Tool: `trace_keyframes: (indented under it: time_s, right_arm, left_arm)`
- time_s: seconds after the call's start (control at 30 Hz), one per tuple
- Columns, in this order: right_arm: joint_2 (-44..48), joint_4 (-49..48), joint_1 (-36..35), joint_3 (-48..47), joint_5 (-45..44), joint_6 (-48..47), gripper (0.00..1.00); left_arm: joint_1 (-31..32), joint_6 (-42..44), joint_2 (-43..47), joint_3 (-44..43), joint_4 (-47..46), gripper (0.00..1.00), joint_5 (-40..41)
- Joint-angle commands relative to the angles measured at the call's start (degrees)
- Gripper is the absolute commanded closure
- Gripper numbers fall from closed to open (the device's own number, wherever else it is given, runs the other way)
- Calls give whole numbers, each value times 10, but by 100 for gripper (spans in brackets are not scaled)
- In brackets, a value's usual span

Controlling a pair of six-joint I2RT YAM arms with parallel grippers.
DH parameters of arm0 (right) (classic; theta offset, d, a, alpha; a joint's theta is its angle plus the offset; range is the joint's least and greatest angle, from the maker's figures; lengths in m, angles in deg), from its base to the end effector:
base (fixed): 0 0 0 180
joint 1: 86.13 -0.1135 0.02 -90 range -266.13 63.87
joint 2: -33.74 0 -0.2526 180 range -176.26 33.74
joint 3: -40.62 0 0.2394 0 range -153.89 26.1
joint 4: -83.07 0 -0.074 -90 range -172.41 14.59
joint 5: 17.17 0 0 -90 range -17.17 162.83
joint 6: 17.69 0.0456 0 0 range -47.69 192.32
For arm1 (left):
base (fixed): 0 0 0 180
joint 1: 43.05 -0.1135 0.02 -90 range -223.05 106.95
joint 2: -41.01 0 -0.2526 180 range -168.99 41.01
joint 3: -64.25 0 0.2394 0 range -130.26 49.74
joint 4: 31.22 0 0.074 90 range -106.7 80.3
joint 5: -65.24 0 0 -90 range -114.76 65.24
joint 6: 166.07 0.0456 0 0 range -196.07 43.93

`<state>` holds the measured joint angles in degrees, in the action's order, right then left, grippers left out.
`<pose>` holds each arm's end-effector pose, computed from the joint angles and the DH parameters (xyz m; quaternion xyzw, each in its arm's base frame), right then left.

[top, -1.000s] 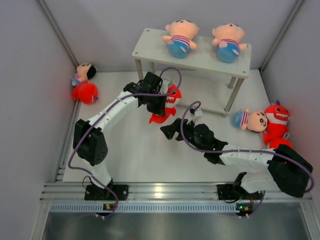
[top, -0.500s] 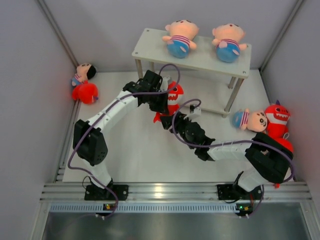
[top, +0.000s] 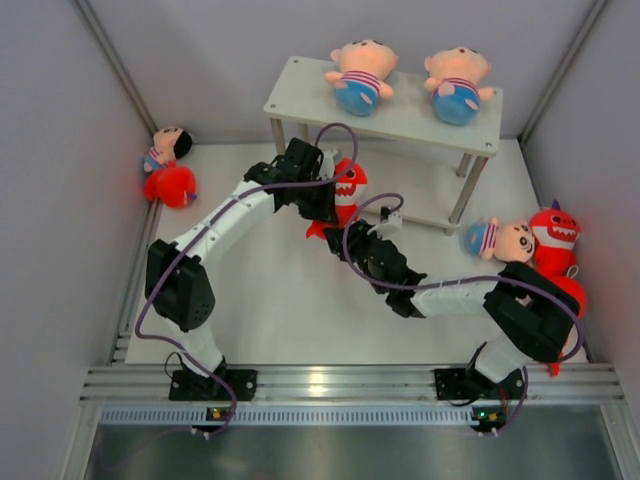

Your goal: Place and organize the stuffed toys onto the shelf

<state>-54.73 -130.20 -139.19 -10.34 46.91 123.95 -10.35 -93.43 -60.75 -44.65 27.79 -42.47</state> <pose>0.2070 0.2421 0.2117 0.1437 0.7160 0.4247 0.5352 0.3136 -0.2178 0.2982 0.1745 0.9188 -0.2684 0.2309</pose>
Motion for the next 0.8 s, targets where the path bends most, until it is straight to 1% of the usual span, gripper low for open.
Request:
trace_keyframes:
  time_s: [0.0,0.03,0.07,0.1,0.13,0.17,0.23,0.3,0.47,0.53,0.57,0.67,0.77]
  right_arm:
    - [18,3,8,-31,2,5,98]
    - [21,15,10,-31,4,4,100]
    - [25,27,11,-29,7,0,100]
    - [36,32,13,-26,17,-2,100]
    - [42,35,16,-23,26,-5,100]
    - [48,56,20,-20,37,-10,100]
    - [66,81,35,-14,64,-10,100]
    - [86,84,49,4,83,-21,100]
    - [125,139,59,18,86,-64,100]
    - [143,155,68,24,95,-67,100]
    - [151,156,79,36,112,-67,100]
    - [160,154,101,61,132,-60,100]
    - [161,161,119,68,140,-70,100]
  left_arm:
    - [5,-10,39,-7,-34,100,-36]
    - [5,-7,41,-8,-33,100,-29]
    - [4,1,40,-9,-34,98,-24]
    - [4,7,41,-7,-34,85,-21]
    - [4,14,42,-8,-34,77,-12]
    - [4,22,45,-7,-34,70,-5]
    - [2,33,51,-5,-34,58,7]
    - [-3,38,52,-7,-34,54,11]
    - [-5,55,49,-5,-34,52,25]
    - [-7,58,52,-5,-34,46,27]
    - [-8,60,52,-7,-34,38,31]
    - [-9,71,55,-16,-34,35,37]
    - [-10,88,45,-18,-34,35,47]
